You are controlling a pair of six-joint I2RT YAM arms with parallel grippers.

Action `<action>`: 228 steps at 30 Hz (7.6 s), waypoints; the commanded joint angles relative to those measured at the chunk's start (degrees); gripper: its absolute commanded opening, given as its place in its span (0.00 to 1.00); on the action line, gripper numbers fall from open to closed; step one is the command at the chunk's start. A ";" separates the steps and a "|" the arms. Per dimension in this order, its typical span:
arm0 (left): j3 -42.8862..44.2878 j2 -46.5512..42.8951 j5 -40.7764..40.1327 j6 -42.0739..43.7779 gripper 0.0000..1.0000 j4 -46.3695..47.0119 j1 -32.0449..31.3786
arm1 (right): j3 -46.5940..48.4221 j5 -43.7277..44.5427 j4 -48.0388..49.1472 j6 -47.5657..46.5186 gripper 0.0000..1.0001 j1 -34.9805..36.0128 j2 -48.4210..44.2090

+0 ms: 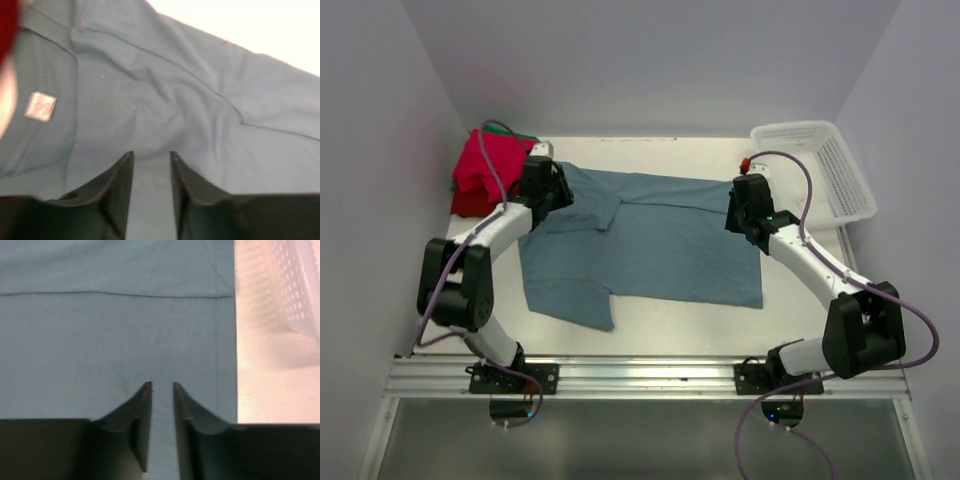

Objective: Fold and stack the t-shirts
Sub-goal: Fold the tshirt

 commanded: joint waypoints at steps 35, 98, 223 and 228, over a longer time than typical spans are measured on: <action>-34.32 -36.78 -11.25 -33.26 0.66 -36.07 -35.97 | -17.73 -3.57 -14.68 8.25 0.72 0.04 -27.23; -15.25 -48.45 -23.12 -35.02 0.00 -46.70 -43.26 | -33.20 16.12 -27.43 53.60 0.57 -0.04 -36.72; 0.15 -14.86 -15.74 -0.04 1.00 5.95 -7.40 | 14.53 13.40 13.96 6.67 0.86 -9.02 11.37; -9.25 -19.01 -9.60 -3.46 0.54 2.96 -7.40 | 14.61 2.09 11.00 3.50 0.03 -7.96 10.65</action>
